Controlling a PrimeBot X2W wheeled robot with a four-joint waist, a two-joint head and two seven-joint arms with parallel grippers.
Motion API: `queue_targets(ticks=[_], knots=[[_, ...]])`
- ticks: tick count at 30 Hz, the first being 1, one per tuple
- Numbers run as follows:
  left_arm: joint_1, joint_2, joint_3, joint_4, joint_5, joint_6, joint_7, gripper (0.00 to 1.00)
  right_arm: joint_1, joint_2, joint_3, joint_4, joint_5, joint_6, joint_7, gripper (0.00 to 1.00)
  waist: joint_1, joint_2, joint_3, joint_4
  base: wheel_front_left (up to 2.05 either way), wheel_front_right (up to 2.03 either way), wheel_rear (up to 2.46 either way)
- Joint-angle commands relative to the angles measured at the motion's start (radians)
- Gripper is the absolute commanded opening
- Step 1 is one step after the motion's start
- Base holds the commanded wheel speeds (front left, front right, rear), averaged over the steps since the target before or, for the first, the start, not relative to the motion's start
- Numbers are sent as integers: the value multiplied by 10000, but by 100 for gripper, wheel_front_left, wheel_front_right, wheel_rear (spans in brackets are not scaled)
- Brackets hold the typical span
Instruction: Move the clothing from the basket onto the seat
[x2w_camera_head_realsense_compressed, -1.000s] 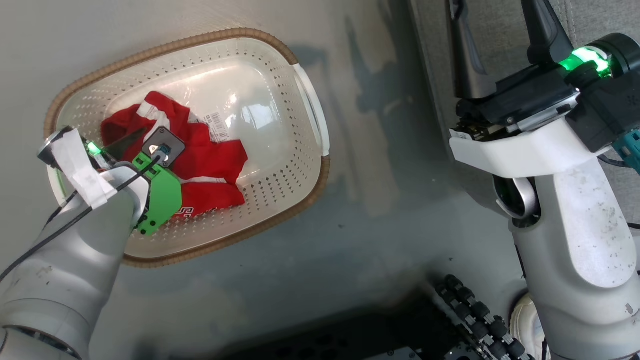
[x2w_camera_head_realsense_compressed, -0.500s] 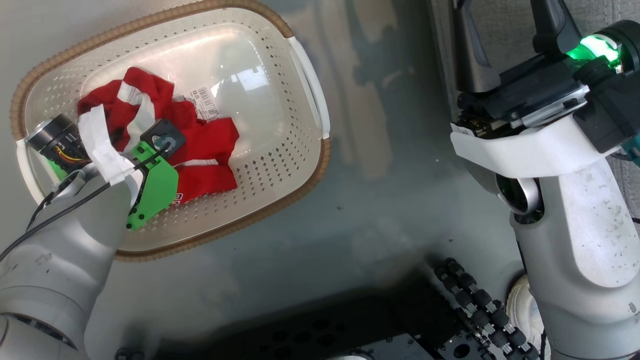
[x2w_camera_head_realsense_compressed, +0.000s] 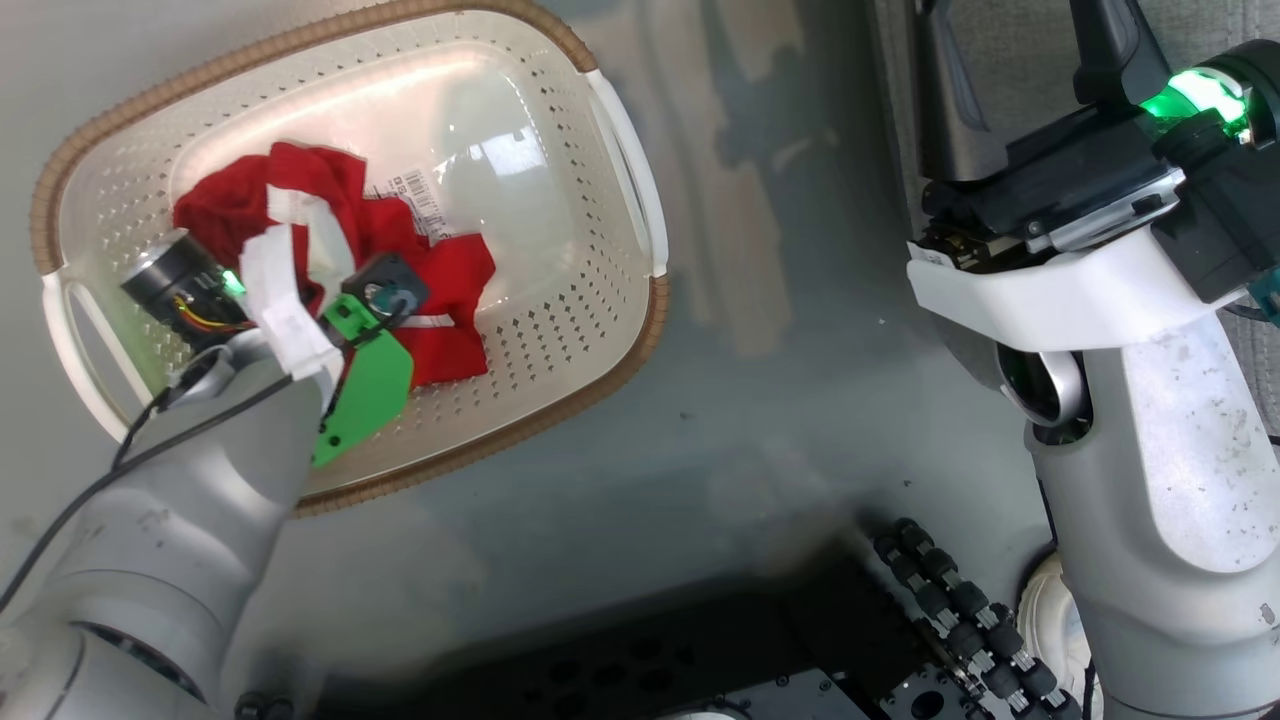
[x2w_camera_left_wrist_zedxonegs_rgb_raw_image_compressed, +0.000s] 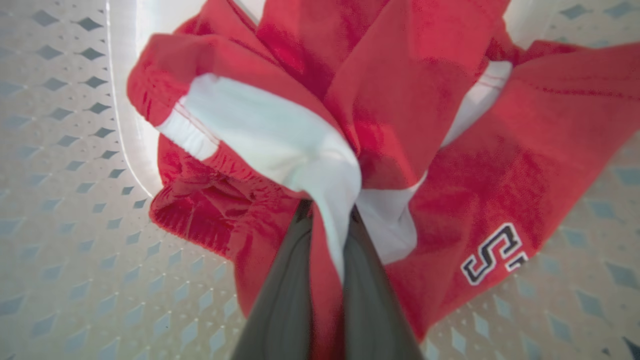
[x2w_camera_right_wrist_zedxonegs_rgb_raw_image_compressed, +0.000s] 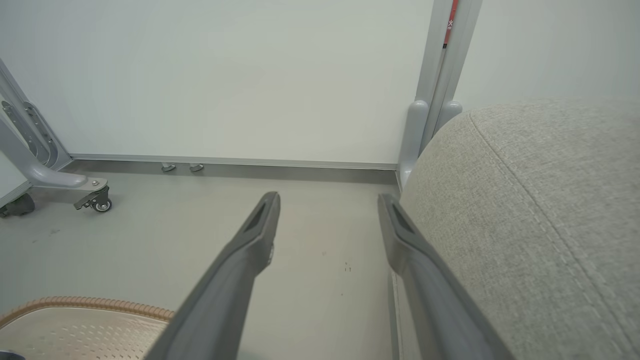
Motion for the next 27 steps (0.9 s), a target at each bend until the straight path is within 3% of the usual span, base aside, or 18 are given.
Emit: queue_targets(ticks=[1, 11, 18, 27], knots=[[158, -111, -29, -1, -9, 85, -85, 0, 13, -24, -61, 56, -1, -7, -24, 100, -1, 0, -173, 41, 0, 0, 0], [426, -982, -142, -99, -259, 287, -1014, 0, 371, -24, -205, 411, 83, -7, -24, 100, -1, 0, -1263, 329, 0, 0, 0], [483, -1047, 6, -251, -719, -204, -2164, 0, 755, -26, -299, 755, -15, -7, -24, 100, -1, 0, -2332, 639, 0, 0, 0], [1136, -1335, 221, -541, -1380, -321, -3349, 0, 1476, -26, -540, 1240, -199, -7, -24, 100, -1, 0, -3841, 1091, 0, 0, 0]])
